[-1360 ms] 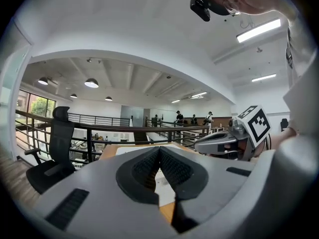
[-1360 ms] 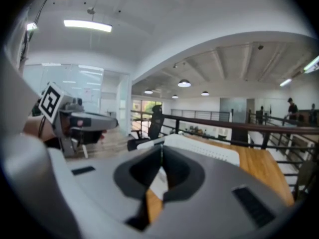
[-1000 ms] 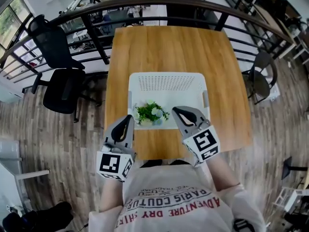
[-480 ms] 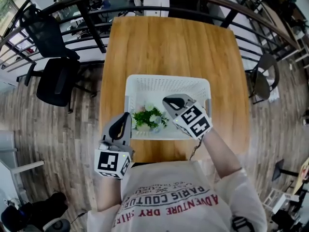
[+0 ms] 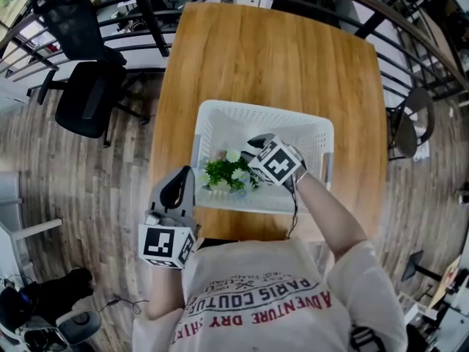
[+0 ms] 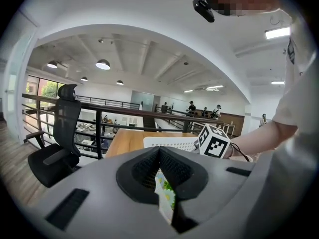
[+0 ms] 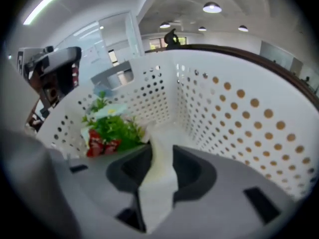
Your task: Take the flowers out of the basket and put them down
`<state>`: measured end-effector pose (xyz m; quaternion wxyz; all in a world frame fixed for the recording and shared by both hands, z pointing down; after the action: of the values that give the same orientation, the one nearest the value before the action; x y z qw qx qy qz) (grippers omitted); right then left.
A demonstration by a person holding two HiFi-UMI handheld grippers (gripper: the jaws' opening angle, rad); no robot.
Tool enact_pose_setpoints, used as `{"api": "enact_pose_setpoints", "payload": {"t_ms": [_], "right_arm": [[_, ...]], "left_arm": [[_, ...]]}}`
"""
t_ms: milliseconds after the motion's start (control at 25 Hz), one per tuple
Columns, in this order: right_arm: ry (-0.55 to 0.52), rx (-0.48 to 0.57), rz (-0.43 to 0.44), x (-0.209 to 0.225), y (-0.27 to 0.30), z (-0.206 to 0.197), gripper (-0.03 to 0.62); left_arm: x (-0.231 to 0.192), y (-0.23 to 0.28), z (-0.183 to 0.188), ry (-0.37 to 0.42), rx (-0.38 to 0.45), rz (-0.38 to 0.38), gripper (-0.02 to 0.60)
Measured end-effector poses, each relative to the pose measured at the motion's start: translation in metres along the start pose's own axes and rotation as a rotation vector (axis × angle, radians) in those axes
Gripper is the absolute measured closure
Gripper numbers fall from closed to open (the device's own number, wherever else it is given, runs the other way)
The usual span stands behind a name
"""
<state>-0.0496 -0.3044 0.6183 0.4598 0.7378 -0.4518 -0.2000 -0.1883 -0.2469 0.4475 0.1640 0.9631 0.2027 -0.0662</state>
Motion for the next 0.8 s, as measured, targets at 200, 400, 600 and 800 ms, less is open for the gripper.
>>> {"api": "enact_pose_setpoints", "payload": {"t_ms": [200,400,600,800], "right_arm": [[-0.012,-0.077,0.055,-0.004,0.026,-0.015,0.439],[0.001,-0.142,0.088,-0.009,0.035,-0.024,0.441],[0.049,-0.187,0.110,-0.012,0.043,-0.023,0.477],[0.090,-0.168,0.113,-0.012,0.044,-0.023,0.485]], "left_arm": [[-0.014,-0.006,-0.009,-0.032,-0.010,0.043,0.555],[-0.015,-0.009,-0.011,-0.053,-0.009,0.052,0.555],[-0.017,-0.009,-0.014,-0.059,-0.010,0.054,0.555],[-0.021,-0.010,-0.019,-0.070,-0.020,0.046,0.555]]}}
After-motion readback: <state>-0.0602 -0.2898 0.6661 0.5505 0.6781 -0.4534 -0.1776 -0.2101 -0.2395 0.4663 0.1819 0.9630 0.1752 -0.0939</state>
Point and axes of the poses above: the fingertips, and each gripper's own axes: y forward along the fingers, x to its right, z out of its top, the point moved 1 cm from there along -y, backward along the fingers, and after that the axes turned 2 degrees about -y, right-handed, at the moved point
